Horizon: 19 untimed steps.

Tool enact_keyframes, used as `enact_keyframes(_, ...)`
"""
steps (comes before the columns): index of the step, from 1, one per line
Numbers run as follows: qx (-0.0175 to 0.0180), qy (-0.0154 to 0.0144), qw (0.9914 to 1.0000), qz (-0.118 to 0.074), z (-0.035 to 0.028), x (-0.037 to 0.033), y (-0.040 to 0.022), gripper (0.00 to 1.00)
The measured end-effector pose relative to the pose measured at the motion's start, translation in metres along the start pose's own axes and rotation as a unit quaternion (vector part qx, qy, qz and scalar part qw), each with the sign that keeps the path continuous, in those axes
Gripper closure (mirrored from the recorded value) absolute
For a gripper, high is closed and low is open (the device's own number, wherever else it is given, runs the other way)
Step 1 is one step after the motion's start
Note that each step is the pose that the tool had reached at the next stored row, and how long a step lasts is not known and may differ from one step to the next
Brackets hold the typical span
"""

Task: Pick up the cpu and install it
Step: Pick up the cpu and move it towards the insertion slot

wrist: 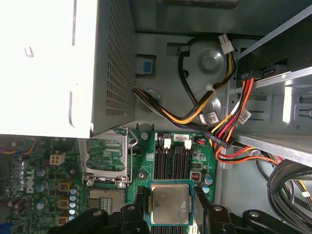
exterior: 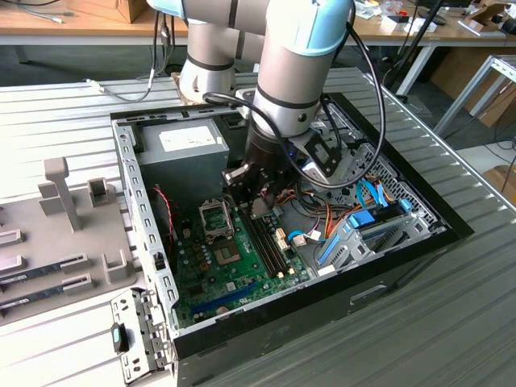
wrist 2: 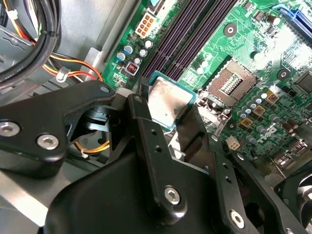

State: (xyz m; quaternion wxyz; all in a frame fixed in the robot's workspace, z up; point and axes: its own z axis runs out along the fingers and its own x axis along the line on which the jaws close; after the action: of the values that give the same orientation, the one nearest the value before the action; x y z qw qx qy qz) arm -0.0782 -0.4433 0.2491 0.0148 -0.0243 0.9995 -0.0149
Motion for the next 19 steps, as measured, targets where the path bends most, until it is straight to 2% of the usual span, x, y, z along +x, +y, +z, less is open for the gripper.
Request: enact_keyframes(19,0.0,0.0,1.0,0.0,0.0007,0.0082,0.0004,0.53)
